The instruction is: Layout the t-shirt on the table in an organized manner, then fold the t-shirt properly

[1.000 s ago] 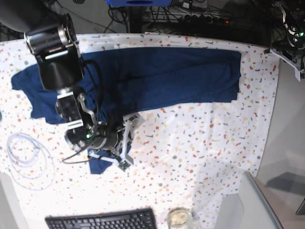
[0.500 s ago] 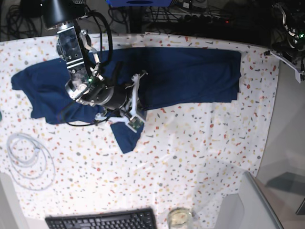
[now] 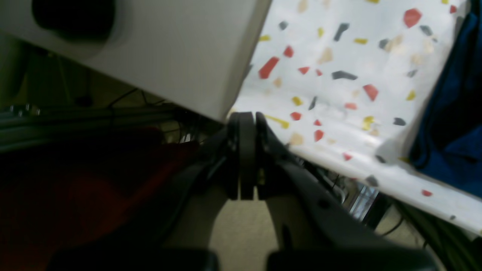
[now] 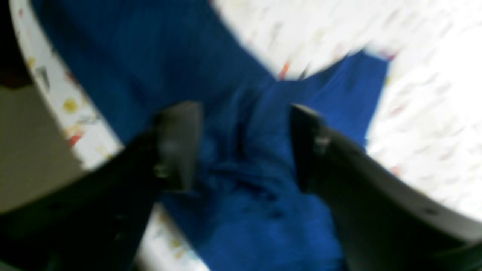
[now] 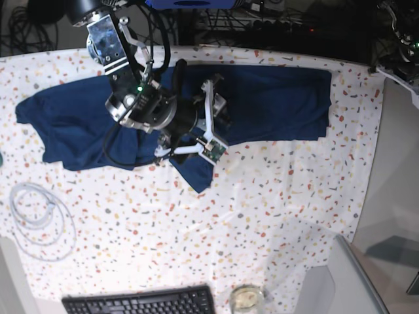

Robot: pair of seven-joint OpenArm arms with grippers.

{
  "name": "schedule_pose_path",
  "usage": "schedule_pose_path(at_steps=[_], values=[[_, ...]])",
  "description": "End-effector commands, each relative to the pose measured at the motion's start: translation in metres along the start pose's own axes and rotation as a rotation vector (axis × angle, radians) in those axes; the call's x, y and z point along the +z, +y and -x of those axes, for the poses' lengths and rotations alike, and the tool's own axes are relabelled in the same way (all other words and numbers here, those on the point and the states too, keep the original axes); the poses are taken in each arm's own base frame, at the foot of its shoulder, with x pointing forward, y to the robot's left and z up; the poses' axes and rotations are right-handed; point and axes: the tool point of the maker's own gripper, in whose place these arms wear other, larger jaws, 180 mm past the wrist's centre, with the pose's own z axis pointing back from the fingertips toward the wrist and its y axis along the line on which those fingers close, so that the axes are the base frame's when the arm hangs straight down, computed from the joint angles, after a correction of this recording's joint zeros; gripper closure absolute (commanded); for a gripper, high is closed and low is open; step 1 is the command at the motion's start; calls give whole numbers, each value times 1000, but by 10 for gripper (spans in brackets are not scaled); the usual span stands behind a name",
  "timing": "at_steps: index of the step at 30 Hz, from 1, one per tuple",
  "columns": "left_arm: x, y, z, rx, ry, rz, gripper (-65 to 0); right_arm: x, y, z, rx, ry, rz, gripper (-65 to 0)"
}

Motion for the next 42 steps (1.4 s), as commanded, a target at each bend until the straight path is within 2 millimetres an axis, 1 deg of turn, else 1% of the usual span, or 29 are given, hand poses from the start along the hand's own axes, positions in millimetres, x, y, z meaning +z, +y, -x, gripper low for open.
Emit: schedule_pose_path(at_steps=[1,2,4,5,7,10,12,14,16,18,21,22,23,24,25,26,27,28,30,31,32,33,35,39,42], values=[[7,17,-10,-9,-37,-43,0,1,-23,-24,2,-63,45,-396],[8,20,-11,-13,-52,-42,0,-3,-34,-24,-2,-53,58,-392],[11,25,-4,-43,-68,-28,0,-18,-62,-30,-30,-32,90,-381],[12,22,0,-61,-76,-8,0,-29,-72,-25,-59,-1,95,-386],[14,9,7,-94,-96,46,0,-46,-96,-17,-95,62,106,-387],[16,0,13,-101,-115,77,0,-67,-115,1,-121,152,88,-384],[16,0,15,-100,-114,78,0,-78,-122,8,-147,152,74,-384],[16,0,15,-100,-114,78,0,-88,-123,15,-172,138,61,-384],[16,0,15,-100,-114,78,0,-93,-122,26,-192,142,51,-384],[15,0,15,-99,-113,78,0,-96,-118,37,-209,164,39,-383],[15,0,15,-100,-112,78,0,-97,-115,42,-216,171,33,-380],[15,0,15,-100,-112,78,0,-97,-112,45,-218,177,29,-369],[15,0,15,-100,-113,77,0,-97,-111,46,-220,176,28,-335],[15,0,15,-100,-113,77,0,-97,-111,46,-221,175,27,-275],[15,0,15,-101,-113,76,0,-97,-111,45,-222,173,28,-207],[15,0,15,-103,-112,74,0,-97,-111,45,-221,173,28,-114],[15,0,15,-103,-112,74,0,-97,-111,44,-218,169,27,-39],[15,1,15,-106,-110,72,0,-96,-111,38,-210,155,28,0],[16,4,14,-111,-111,68,0,-92,-103,33,-191,132,25,-12],[16,5,14,-113,-110,66,0,-87,-100,23,-171,104,33,-18],[16,7,16,-117,-105,62,0,-82,-97,15,-155,82,41,-14],[18,11,15,-131,-103,55,0,-77,-89,5,-124,63,39,-2],[19,16,18,-150,-92,49,0,-65,-57,-20,-3,37,-3,0],[20,22,19,-169,-81,31,0,-41,5,-59,171,-31,-67,0],[18,28,23,-208,-50,-9,0,-29,52,-75,263,-77,-135,0]])
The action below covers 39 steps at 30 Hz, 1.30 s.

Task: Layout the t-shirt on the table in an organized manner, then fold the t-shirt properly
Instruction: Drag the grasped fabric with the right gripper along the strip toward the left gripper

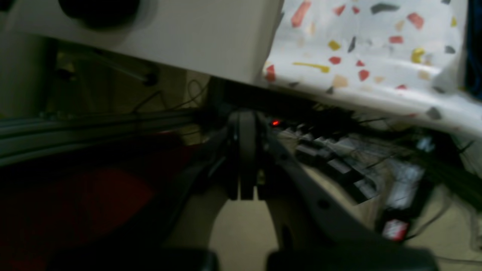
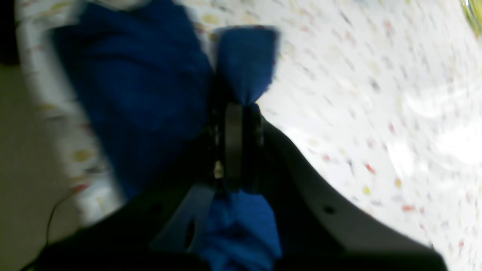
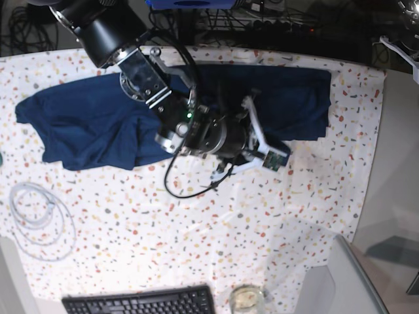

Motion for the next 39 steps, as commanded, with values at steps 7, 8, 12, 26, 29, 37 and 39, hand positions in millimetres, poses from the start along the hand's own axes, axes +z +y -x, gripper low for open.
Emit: schedule_pose_path(at_steps=[7,8,12,26,29,37,39], values=[[4,17,-2,-58,11,-62,0,-3,64,-45,139,-90,-121,0],[4,17,-2,-59,11,-63,0,-4,69,-47,149,-93,-133,0],[5,17,0,-61,17,-63,0,-13,82,-52,174,-87,-168,0],[4,9,0,-57,16,-49,0,-35,92,-56,225,-146,-228,0],[3,7,2,-53,18,-45,0,-35,86,-62,234,-172,-221,0],[3,4,4,-45,22,-39,0,-39,80,-70,234,-227,-223,-3],[3,3,4,-44,21,-38,0,-41,76,-72,207,-240,-198,-5]])
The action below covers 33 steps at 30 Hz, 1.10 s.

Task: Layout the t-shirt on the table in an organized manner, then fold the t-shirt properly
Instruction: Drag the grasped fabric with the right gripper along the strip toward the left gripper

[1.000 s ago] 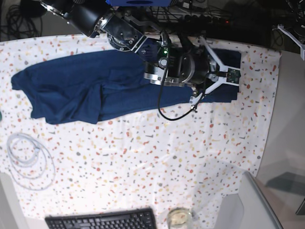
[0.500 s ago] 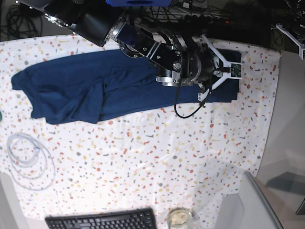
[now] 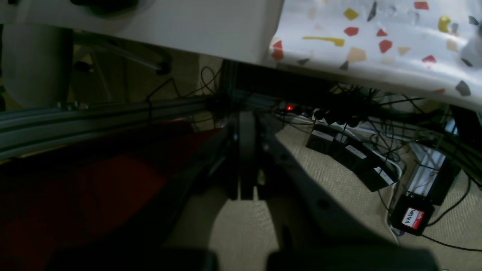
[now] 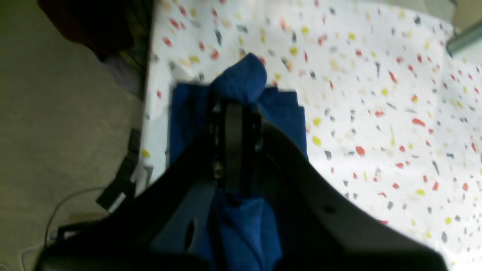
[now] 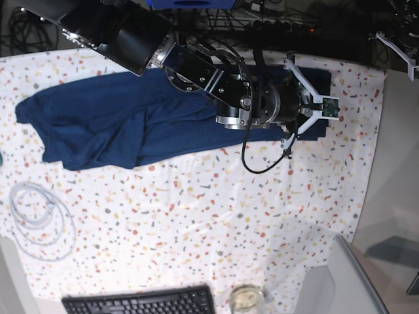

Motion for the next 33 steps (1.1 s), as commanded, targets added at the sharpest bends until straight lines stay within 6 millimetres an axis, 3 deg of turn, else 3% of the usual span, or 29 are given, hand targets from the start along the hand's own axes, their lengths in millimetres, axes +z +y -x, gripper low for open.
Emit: schedule_pose_path(at_steps=[1,3,8,10,13,17,20,23,27,29,31,33], values=[[3,9,-6,-14,-20,-24,0,1,-13,-22,-5,-67,42,-14],[3,9,-6,-12,-20,-22,0,1,-19,-25,-24,-83,75,-90],[1,5,-11,-11,-32,-14,0,0,-15,-35,32,-92,76,-458],[-2,-5,-15,-34,-36,9,0,4,-21,-44,38,-115,92,-507],[-5,-25,-22,-66,-46,57,0,27,-54,-58,3,-174,184,-507],[-5,-52,-35,-88,-81,114,0,87,-117,-31,-104,-135,390,-507],[3,-79,-53,-117,-135,162,0,151,-161,9,-224,-93,590,-504],[12,-104,-68,-169,-180,213,0,215,-186,65,-379,-56,788,-396],[22,-128,-80,-126,-237,298,0,292,-191,154,-588,46,1014,-32],[28,-137,-89,-52,-285,372,0,318,-181,187,-661,99,1082,0],[35,-148,-99,28,-332,452,-7,325,-167,214,-709,156,1086,-39],[41,-157,-107,77,-365,510,-61,332,-156,244,-738,230,1068,-20]])
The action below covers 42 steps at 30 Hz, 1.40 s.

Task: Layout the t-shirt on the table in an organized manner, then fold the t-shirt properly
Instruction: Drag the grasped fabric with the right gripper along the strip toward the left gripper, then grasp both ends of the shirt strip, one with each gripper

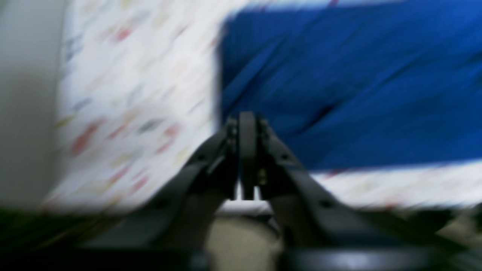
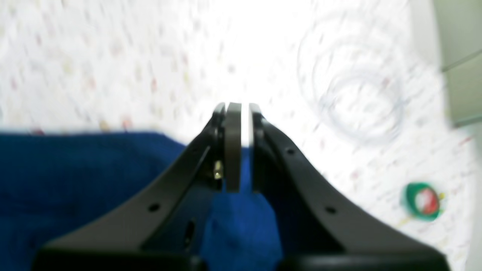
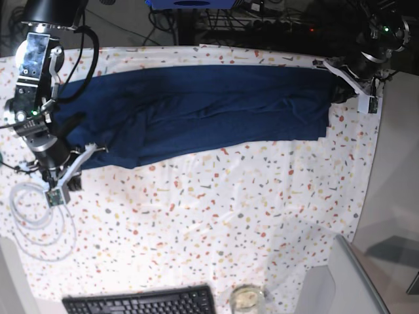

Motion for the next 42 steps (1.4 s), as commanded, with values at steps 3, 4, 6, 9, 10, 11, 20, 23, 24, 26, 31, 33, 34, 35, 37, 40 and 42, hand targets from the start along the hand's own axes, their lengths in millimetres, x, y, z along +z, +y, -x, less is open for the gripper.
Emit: schedule_pose_path(at_steps=[3,4,6,9,10,11,20,23,24,26,31,33,34,35,37,40,42], values=[[-6,-14,-19,-5,-56,44,-61,-13,-21,27,13,71,5,0],[-10,-19,-24,-15,-66,56,-61,-17,-30,37,14,102,12,0],[-15,-23,-25,-49,-53,55,-46,-17,-51,51,-3,138,46,-2],[-21,-19,-11,-88,4,28,0,-4,-96,55,-85,129,151,-6],[-23,-17,-7,-86,19,22,0,-2,-106,54,-104,121,174,-23],[-27,-13,-4,-73,27,16,0,0,-117,49,-123,107,198,-59],[-41,8,22,31,45,-14,0,-38,-104,43,-153,132,48,-305],[-39,11,23,33,48,-22,0,-50,-99,47,-189,154,22,-239],[-39,12,23,34,48,-23,0,-54,-97,49,-201,164,12,-239],[-37,12,27,32,57,-25,0,-60,-95,51,-218,176,-1,-257],[-36,12,31,33,67,-23,0,-61,-100,63,-221,216,-5,-335],[-37,12,33,36,71,-22,0,-62,-98,69,-228,229,-11,-324],[-37,12,33,36,71,-22,0,-63,-96,72,-234,239,-16,-317],[-37,12,33,36,71,-22,0,-63,-95,76,-239,247,-21,-311],[-37,12,33,36,71,-22,0,-64,-93,79,-244,257,-26,-305],[-37,12,33,36,71,-22,0,-64,-92,80,-244,259,-28,-269],[-36,12,32,35,69,-22,0,-64,-93,80,-244,260,-27,-161]])
